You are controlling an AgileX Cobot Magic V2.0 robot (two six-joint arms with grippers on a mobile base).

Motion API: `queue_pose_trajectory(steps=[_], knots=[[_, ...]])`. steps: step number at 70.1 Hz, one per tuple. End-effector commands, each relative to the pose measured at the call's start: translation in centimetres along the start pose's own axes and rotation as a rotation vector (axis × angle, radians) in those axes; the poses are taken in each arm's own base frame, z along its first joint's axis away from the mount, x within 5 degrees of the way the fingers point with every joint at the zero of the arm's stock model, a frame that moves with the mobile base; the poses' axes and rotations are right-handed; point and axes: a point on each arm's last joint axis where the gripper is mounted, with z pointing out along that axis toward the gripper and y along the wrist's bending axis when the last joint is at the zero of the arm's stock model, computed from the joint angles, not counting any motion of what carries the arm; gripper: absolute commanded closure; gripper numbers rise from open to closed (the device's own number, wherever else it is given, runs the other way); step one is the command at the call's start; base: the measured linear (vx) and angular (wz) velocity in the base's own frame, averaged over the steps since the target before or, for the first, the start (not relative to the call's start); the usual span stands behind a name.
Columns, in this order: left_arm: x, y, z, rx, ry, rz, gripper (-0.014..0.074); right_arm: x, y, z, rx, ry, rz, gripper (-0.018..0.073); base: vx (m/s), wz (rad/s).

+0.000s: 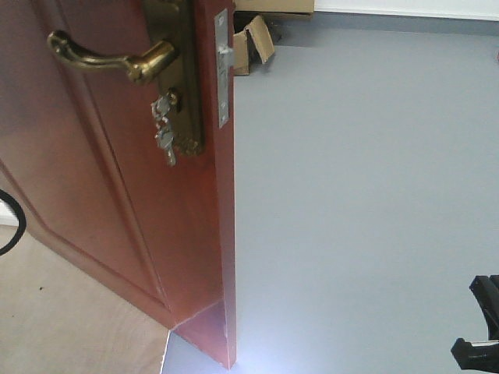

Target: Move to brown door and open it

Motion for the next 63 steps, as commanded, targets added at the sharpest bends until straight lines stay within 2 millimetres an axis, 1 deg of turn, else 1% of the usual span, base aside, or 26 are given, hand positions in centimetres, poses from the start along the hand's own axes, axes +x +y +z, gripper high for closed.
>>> queue_pose_trajectory(steps=[1,63], knots=[[-1.79,-0.77,-0.62,0.036,-0.081,-0.096,0.0580,-0.72,-0.03,-0.11,0.003,-0.094,-0.016,0.0559,0.15,-0.05],[-1.79,-0.77,-0.62,0.036,-0.081,-0.095,0.0580,-0.72,-0.03,-0.11,0.003,-0.094,-0.016,0.0559,0.19,-0.02]])
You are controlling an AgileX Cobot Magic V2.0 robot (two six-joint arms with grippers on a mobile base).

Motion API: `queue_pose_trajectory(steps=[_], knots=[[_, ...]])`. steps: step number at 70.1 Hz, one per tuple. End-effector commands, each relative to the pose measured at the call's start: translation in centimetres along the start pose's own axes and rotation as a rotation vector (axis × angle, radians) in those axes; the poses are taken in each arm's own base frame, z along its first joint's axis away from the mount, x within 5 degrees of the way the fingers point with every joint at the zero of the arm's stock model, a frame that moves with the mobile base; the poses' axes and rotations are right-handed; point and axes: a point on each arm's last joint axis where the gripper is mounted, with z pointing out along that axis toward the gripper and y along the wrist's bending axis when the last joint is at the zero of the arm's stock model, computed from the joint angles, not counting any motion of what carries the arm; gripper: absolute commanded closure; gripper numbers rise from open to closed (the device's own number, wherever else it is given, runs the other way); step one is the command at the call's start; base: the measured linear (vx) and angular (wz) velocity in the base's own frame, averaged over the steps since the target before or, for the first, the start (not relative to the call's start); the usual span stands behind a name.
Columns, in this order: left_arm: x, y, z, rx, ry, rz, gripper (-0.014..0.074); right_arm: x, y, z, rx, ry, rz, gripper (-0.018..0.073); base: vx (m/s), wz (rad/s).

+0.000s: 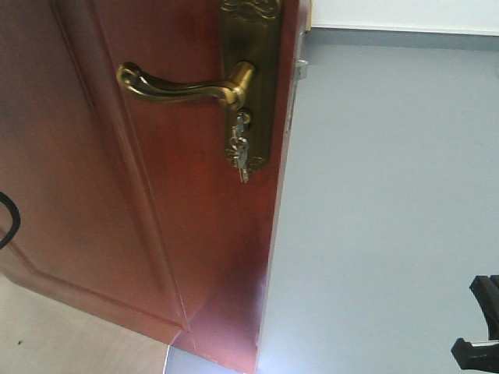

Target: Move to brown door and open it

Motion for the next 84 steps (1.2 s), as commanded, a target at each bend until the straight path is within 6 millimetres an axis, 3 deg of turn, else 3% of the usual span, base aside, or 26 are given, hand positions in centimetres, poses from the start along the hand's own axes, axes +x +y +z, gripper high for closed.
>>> queue_pose_trajectory(steps=[1,84], knots=[[-1.62,-0.46,-0.33,0.017,-0.077,-0.102,0.0580,-0.72,-0.03,-0.11,0.003,-0.094,-0.016,0.0559,0.21,-0.03],[-1.03,-0.06,0.27,0.009,-0.058,-0.108,0.0580,-0.72,-0.03,-0.11,0.003,-0.094,-0.016,0.0559,0.11,0.01]])
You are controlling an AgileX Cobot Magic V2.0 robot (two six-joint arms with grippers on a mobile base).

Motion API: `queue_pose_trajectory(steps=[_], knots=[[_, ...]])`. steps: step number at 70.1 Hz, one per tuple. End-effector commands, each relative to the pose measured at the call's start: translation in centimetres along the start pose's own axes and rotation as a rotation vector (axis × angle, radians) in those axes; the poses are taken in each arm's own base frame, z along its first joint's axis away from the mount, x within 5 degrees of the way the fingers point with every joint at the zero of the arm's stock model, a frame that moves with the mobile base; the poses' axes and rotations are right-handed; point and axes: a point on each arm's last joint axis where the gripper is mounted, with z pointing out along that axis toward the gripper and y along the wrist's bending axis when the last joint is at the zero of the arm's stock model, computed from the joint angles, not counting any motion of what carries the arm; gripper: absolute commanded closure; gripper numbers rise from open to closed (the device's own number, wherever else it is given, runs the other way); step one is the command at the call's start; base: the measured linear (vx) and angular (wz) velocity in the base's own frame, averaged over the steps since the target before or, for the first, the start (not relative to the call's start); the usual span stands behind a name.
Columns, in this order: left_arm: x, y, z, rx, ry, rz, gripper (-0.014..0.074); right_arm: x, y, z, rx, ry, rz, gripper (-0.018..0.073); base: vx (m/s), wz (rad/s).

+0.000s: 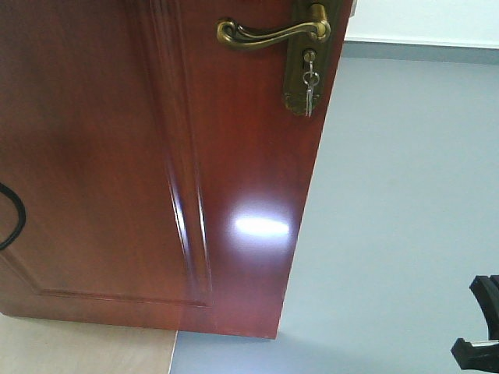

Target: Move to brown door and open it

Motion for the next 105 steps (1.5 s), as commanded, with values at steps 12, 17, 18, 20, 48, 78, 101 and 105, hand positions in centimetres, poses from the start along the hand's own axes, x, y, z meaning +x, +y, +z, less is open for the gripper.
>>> queue_pose_trajectory(steps=[12,17,18,20,48,78,101,105], knots=[[-1.9,-0.6,-0.6,0.029,-0.085,-0.099,0.0580,-0.7,0.0,-0.1,0.003,-0.094,-0.016,0.0559,0.00,-0.01],[-1.9,-0.6,-0.6,0.029,-0.085,-0.099,0.0580,-0.7,0.0,-0.1,0.003,-0.094,-0.016,0.0559,0.00,0.00],[-1.9,-0.6,-0.6,0.029,-0.085,-0.099,0.0580,-0.7,0.0,-0.1,0.003,-0.094,-0.016,0.0559,0.00,0.00],[-1.9,-0.6,-0.6,0.029,-0.085,-0.099,0.0580,-0.7,0.0,-0.1,0.003,-0.094,-0.016,0.0559,0.00,0.00],[-1.9,-0.6,-0.6,0.029,-0.085,-0.099,0.0580,-0.7,0.0,-0.1,0.003,-0.094,-0.016,0.0559,0.00,0.00],[-1.5,-0.3,-0.5,-0.008,-0.032,-0.027,0.0580,-0.7,0.0,-0.1,0.003,-0.094,-0.016,0.0559,0.00,0.00],[-5.2,0.7,-1.3,-0.211,-0.067,-0.002,0.0580,-0.7,0.0,-0.1,0.003,-0.094,-0.016,0.0559,0.00,0.00],[-5.9,0.8,-1.5,-0.231,-0.083,0.012,0.0580,-0.7,0.0,-0.1,0.003,-0.094,-0.016,0.0559,0.00,0.00]])
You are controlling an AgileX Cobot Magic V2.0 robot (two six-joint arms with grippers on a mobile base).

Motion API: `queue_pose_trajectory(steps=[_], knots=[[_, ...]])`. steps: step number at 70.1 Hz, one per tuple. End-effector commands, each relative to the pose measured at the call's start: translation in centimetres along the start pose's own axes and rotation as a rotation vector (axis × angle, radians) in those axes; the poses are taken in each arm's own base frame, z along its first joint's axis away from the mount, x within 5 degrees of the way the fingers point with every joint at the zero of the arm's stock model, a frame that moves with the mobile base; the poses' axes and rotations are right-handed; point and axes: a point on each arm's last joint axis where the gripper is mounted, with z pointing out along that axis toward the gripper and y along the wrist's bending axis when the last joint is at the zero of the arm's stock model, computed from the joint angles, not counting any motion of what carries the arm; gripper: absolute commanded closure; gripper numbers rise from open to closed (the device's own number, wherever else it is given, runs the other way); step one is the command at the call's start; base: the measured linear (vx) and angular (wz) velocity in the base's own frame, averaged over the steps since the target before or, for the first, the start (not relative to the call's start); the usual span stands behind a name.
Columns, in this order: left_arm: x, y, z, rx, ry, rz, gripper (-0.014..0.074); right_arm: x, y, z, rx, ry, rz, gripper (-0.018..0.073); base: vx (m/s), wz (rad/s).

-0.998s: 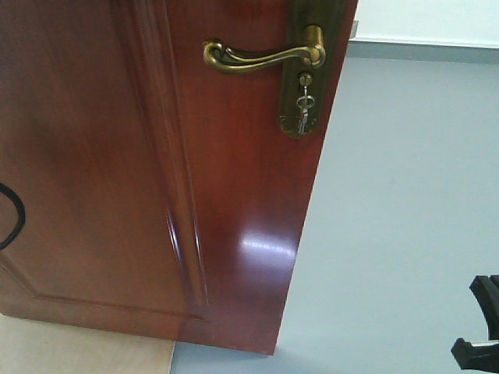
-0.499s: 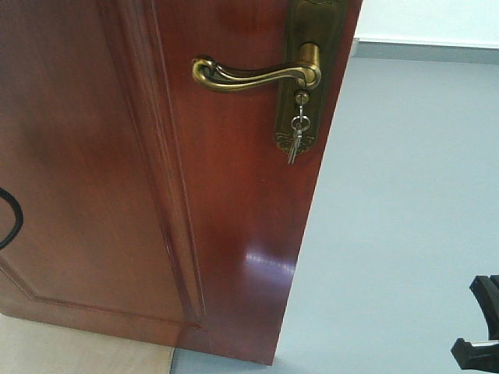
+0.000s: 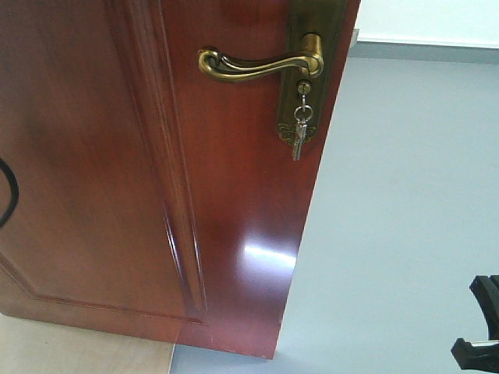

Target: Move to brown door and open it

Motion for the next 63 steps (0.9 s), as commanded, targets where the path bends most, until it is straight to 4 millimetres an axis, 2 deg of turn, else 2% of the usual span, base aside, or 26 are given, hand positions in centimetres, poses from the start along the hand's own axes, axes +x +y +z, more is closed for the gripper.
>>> queue_pose_trajectory(steps=[1,21,43,54,63], knots=[[-3.2,-0.1,-1.3,-0.061,-0.118,0.014,0.0580,-0.7,0.0,-0.1,0.003,-0.094,-0.016,0.0559,0.00,0.00],[-4.4,0.5,-1.7,-0.129,-0.197,-0.001,0.0580,-0.7,0.0,-0.1,0.003,-0.094,-0.016,0.0559,0.00,0.00],[-4.4,0.5,-1.7,-0.130,-0.200,0.001,0.0580,-0.7,0.0,-0.1,0.003,-0.095,-0.016,0.0559,0.00,0.00],[-3.3,0.5,-2.8,-0.139,-0.198,0.023,0.0580,-0.7,0.0,-0.1,0.003,-0.094,-0.016,0.0559,0.00,0.00],[-1.0,0.6,-4.5,-0.148,-0.188,0.020,0.0580,-0.7,0.0,-0.1,0.003,-0.094,-0.016,0.0559,0.00,0.00]])
